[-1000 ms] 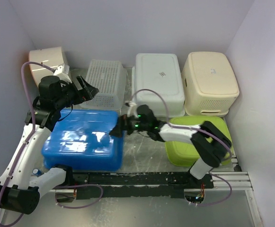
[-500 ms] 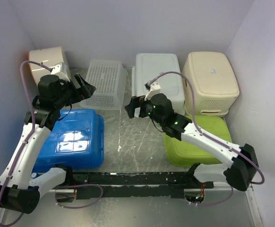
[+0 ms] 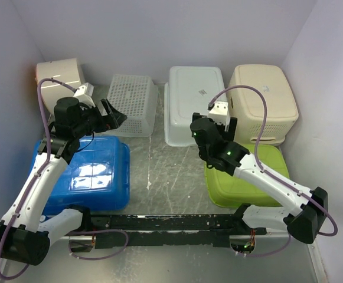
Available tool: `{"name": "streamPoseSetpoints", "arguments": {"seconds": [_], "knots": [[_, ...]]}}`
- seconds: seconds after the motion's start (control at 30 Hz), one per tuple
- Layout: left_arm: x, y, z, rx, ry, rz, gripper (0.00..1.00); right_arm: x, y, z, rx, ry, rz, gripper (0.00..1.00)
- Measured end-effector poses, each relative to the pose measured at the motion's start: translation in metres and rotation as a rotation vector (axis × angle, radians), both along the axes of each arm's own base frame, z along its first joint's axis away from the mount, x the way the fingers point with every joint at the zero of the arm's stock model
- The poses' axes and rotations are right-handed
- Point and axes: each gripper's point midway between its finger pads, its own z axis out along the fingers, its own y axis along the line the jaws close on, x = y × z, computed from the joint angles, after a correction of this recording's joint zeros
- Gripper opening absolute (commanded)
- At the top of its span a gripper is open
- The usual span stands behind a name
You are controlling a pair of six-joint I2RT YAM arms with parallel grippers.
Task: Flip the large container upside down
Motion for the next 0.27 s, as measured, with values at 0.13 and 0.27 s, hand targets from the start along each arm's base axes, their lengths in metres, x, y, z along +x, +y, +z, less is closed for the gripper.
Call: {"name": "streamPoseSetpoints", "arguments": {"seconds": [0.13, 0.27], "knots": [[0.002, -0.004, 0.008, -0.015, -0.033, -0.019, 1.0, -0.001, -0.008, -0.004, -0.029, 0.014, -0.051, 0.99], [0.004, -0.006, 0.013, -0.024, -0.056, -0.03, 1.0, -0.001, -0.01, -0.011, -0.045, 0.034, -0.091, 1.0]]}}
